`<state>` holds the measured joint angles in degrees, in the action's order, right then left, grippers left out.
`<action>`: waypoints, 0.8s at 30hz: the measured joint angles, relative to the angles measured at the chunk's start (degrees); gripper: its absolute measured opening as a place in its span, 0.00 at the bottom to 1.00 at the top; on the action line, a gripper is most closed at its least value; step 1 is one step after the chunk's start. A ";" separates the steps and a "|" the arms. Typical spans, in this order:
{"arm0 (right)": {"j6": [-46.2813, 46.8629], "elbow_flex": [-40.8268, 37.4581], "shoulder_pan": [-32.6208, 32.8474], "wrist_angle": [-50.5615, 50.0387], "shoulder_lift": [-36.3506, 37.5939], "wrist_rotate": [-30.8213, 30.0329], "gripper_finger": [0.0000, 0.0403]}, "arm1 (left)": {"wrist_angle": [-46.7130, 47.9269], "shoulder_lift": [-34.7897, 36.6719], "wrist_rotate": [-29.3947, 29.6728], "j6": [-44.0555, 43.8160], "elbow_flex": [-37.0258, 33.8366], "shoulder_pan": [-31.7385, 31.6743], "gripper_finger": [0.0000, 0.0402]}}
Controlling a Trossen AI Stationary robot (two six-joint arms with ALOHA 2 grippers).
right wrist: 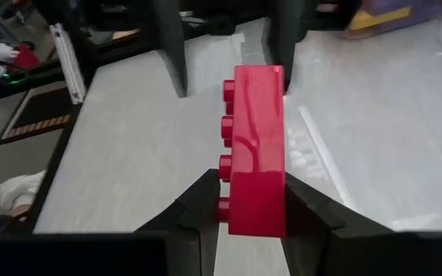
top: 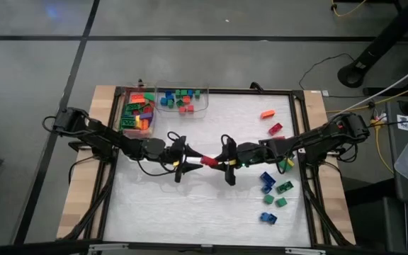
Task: Sort blocks by size
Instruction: Put the large red game piece into the left transparent bin
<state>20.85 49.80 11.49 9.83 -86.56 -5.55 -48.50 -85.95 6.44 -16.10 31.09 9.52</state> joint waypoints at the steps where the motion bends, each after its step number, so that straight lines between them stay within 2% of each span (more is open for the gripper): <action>1: 0.04 0.00 0.00 -0.05 0.00 -0.13 0.27 | 0.03 0.00 0.00 0.07 -0.02 -0.02 0.50; 24: -1.81 -0.07 0.06 7.93 0.00 1.35 0.27 | -1.00 0.00 -0.24 6.36 -0.02 -0.02 0.50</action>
<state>19.05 49.74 11.55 17.75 -86.56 -4.19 -49.51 -85.95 6.20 -9.74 31.07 9.50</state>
